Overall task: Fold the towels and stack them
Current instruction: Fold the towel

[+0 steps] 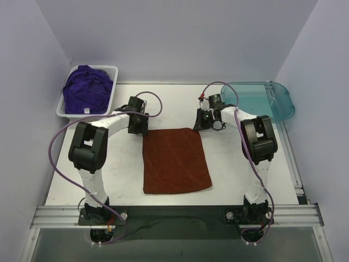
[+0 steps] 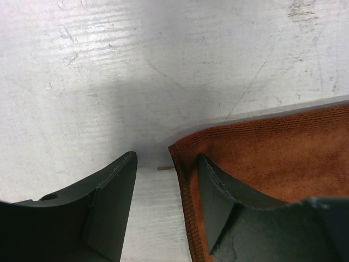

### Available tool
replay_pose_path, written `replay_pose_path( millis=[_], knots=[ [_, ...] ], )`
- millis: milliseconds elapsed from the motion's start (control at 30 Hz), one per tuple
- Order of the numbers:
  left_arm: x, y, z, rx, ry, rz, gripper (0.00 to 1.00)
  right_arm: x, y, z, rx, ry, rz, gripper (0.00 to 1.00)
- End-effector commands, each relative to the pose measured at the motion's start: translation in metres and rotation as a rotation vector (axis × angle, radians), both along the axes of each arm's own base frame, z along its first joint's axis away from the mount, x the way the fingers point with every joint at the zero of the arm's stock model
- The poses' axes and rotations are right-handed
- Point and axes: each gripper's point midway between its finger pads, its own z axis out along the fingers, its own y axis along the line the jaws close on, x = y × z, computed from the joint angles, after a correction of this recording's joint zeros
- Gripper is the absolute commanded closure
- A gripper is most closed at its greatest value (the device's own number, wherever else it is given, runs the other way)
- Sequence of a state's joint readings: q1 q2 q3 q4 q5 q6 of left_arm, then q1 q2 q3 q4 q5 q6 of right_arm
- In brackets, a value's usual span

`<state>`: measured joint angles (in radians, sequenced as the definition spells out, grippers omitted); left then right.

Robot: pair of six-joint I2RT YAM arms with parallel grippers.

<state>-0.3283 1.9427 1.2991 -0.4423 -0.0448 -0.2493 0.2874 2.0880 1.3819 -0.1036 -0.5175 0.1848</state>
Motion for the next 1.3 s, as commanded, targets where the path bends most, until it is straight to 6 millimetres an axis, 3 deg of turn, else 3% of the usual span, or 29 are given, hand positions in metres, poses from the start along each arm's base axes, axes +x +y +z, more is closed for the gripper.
replay_pose_path(
  millis=[0,167,467,1067,1267],
  knots=[
    [-0.006,-0.006,-0.003,-0.057,-0.005,-0.046,0.4,-0.035,-0.017,-0.032,-0.088,0.132,0.01,1.0],
    [0.001,-0.009,0.01,-0.076,-0.073,-0.076,0.39,-0.035,-0.016,-0.031,-0.086,0.129,0.009,1.0],
    [0.006,-0.008,-0.012,-0.049,-0.009,-0.081,0.48,-0.037,-0.017,-0.03,-0.087,0.132,0.008,1.0],
    [-0.03,0.008,-0.043,0.067,0.162,-0.096,0.57,-0.037,-0.02,-0.025,-0.078,0.125,0.001,1.0],
    [-0.041,0.01,-0.04,0.089,0.194,-0.104,0.56,-0.04,-0.022,-0.026,-0.085,0.127,0.0,1.0]
  ],
)
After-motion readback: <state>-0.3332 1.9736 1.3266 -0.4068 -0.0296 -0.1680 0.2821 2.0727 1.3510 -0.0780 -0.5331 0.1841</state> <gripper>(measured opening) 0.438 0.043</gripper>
